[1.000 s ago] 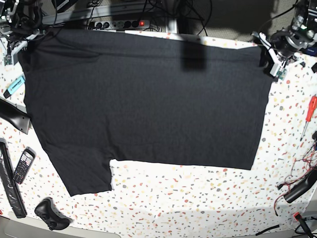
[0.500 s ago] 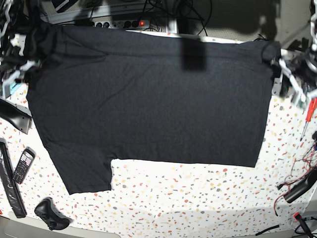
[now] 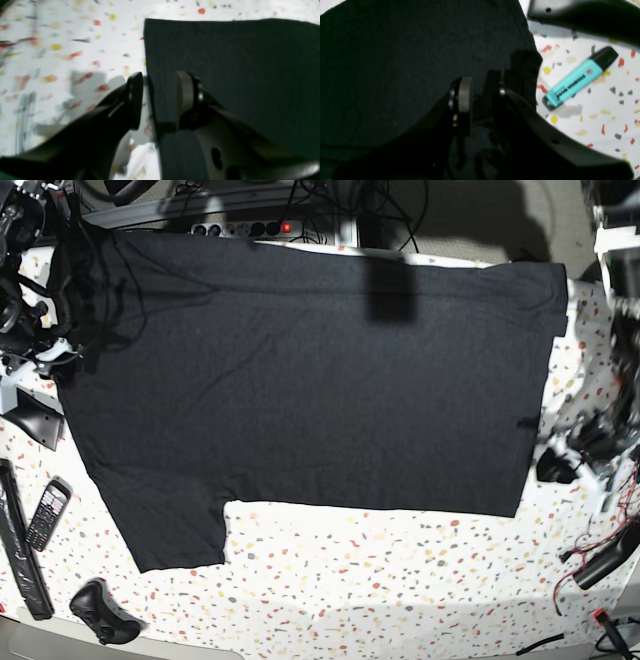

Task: Fold the T-shirt properly
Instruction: 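Release the shirt and move the left gripper to the hem corner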

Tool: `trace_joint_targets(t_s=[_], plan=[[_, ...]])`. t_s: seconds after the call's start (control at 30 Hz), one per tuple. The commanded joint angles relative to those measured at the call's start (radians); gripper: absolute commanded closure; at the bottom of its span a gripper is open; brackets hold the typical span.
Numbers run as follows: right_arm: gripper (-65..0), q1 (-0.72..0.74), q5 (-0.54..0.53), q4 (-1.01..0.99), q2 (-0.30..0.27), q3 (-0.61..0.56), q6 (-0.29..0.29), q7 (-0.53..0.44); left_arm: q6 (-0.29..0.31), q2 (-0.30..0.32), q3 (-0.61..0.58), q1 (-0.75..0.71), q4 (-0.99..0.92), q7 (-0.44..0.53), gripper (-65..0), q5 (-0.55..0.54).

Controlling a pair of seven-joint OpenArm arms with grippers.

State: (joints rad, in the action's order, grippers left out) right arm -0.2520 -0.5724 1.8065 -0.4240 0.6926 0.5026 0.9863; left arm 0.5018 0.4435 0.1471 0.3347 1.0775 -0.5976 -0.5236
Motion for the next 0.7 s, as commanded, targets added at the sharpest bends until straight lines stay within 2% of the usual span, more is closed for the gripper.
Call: trace_joint_targets(t_s=[0.0,0.2,0.37,0.47,0.67], plan=[[-13.6,0.008,-0.008,0.017,-0.019,0.007,0.007,-0.007,0.001,0.016,-0.015,0.076,-0.052,0.033,-20.7,-0.001],[-13.6,0.008,-0.008,0.017,-0.019,0.007,0.007,0.018,0.0,-0.005,-0.148,0.332,-0.501,0.19,-20.7,0.098],[-13.6,0.008,-0.008,0.017,-0.018,0.007,0.007,0.018,0.0,-0.052,-0.169,0.451,-0.763,0.308,-20.6,0.182],[-13.6,0.008,-0.008,0.017,-0.019,0.007,0.007,0.018,0.0,-0.084,-0.169,0.475,-0.818,0.322,-20.2,0.229],[-13.6,0.008,-0.008,0.017,-0.019,0.007,0.007,0.032,0.001,-0.132,-0.169,0.469,-0.819,0.262,-20.0,0.229]])
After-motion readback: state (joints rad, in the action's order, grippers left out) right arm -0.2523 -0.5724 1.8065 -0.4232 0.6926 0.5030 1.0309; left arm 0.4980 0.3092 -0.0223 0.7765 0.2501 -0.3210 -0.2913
